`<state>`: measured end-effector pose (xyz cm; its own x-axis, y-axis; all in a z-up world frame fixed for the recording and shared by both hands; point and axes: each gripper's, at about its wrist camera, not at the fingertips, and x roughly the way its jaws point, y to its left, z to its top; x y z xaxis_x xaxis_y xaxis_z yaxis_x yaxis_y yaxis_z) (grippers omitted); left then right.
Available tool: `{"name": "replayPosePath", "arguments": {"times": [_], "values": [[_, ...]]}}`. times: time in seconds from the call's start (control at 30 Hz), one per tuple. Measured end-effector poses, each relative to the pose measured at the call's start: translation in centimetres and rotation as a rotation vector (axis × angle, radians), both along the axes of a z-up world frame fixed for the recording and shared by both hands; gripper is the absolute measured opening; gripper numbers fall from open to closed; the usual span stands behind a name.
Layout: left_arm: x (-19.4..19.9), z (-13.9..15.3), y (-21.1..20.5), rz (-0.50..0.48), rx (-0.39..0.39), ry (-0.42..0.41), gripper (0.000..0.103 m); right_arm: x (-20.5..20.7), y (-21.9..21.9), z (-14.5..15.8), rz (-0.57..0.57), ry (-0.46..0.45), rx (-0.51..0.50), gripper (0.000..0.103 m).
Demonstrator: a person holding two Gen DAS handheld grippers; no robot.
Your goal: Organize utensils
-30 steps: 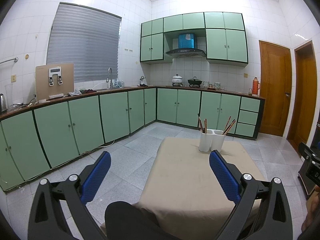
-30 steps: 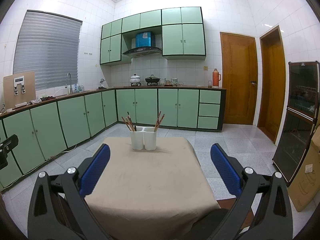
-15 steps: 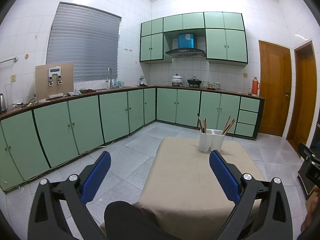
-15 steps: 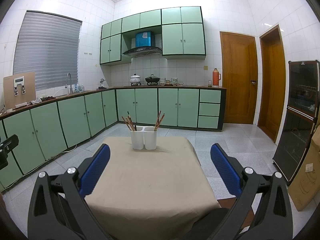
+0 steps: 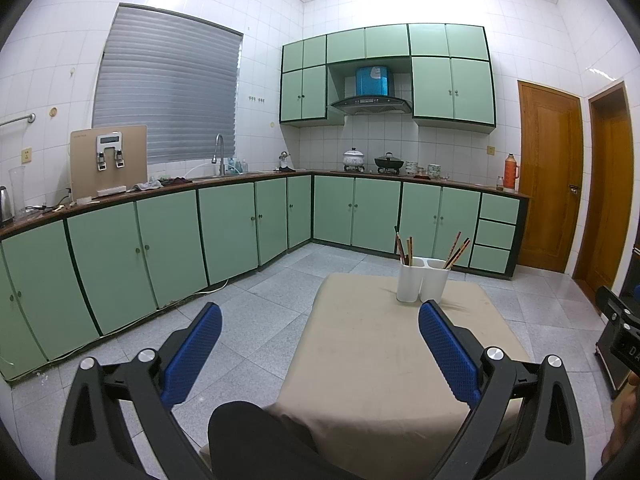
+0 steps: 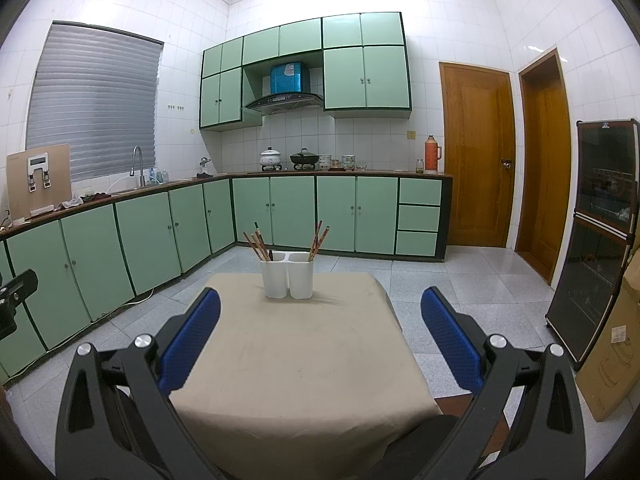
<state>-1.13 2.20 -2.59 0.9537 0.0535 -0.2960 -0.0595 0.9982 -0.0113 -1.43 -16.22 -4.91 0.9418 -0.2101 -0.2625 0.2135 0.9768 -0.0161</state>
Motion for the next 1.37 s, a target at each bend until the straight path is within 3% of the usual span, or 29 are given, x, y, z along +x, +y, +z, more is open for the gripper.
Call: {"name": "replayPosePath", "arguments": {"times": [1.37], "values": [[-0.01, -0.07, 0.01, 0.001, 0.004, -0.001, 0.097, -0.54, -0.17, -0.34, -0.004, 0.002, 0.009, 0.097]]}}
